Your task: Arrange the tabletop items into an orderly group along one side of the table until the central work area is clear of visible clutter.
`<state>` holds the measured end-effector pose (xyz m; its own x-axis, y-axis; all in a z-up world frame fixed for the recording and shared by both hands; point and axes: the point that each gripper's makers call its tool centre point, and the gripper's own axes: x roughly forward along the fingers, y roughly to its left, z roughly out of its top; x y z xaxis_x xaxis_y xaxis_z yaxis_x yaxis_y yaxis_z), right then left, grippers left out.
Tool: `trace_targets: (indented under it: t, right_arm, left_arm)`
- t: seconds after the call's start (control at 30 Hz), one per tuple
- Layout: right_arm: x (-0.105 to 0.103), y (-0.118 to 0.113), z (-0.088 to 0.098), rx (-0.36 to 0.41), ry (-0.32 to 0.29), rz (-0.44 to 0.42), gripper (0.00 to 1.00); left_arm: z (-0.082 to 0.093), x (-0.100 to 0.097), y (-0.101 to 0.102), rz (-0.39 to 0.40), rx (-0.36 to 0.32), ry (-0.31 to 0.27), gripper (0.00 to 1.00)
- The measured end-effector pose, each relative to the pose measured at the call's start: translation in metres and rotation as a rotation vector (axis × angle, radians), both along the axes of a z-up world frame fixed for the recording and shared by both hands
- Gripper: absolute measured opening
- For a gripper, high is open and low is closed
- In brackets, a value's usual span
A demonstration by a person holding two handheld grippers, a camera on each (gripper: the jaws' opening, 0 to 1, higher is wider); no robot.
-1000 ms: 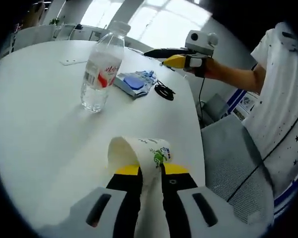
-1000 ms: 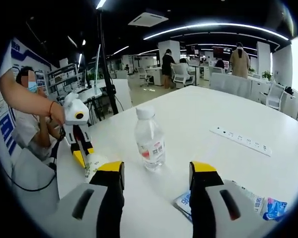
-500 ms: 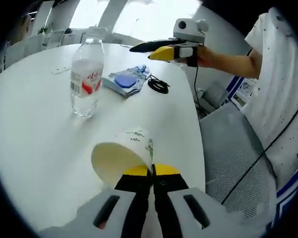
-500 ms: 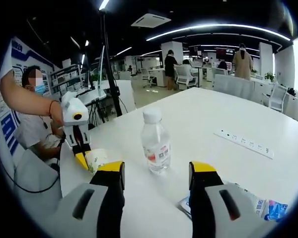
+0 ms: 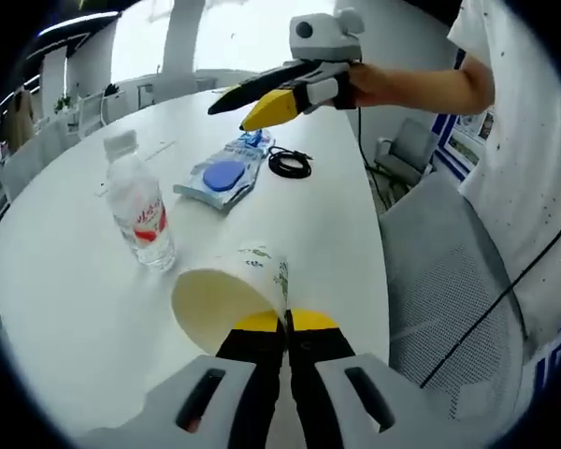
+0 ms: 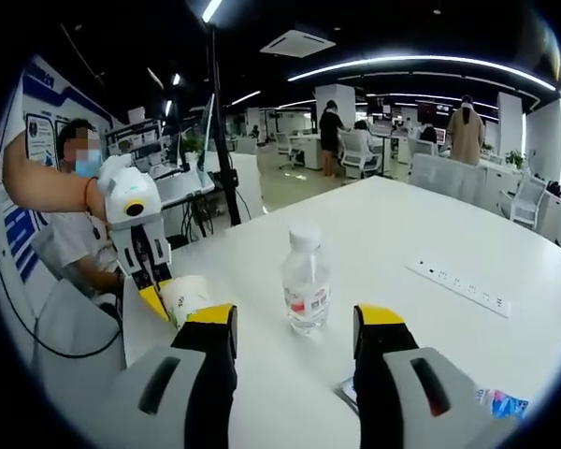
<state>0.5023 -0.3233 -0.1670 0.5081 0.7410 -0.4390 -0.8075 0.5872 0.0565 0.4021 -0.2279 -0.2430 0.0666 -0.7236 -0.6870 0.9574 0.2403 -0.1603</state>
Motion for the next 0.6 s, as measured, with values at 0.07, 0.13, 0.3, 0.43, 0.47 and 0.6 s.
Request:
trace_targets:
  t: [0.07, 0.13, 0.3, 0.43, 0.47, 0.6]
  right_arm:
    - [-0.003, -0.001, 0.005, -0.001, -0.007, 0.005, 0.47]
    - [-0.006, -0.003, 0.009, -0.004, -0.012, 0.010, 0.46]
    - [-0.012, -0.012, 0.023, -0.021, -0.036, 0.024, 0.46]
    - [-0.017, -0.018, 0.031, -0.038, -0.039, 0.043, 0.43]
    - [-0.019, -0.018, 0.033, -0.040, -0.040, 0.050, 0.42]
    - [-0.027, -0.021, 0.040, -0.056, -0.049, 0.075, 0.42]
  left_arm:
    - [0.003, -0.003, -0.004, -0.014, 0.016, -0.020, 0.00]
    - [0.007, -0.006, -0.010, -0.022, 0.036, -0.036, 0.00]
    - [0.016, -0.014, -0.026, -0.075, 0.113, -0.109, 0.00]
    - [0.023, -0.023, -0.044, -0.104, 0.141, -0.150, 0.00]
    - [0.023, -0.024, -0.047, -0.112, 0.156, -0.158, 0.00]
    - [0.022, -0.031, -0.059, -0.141, 0.229, -0.199, 0.00]
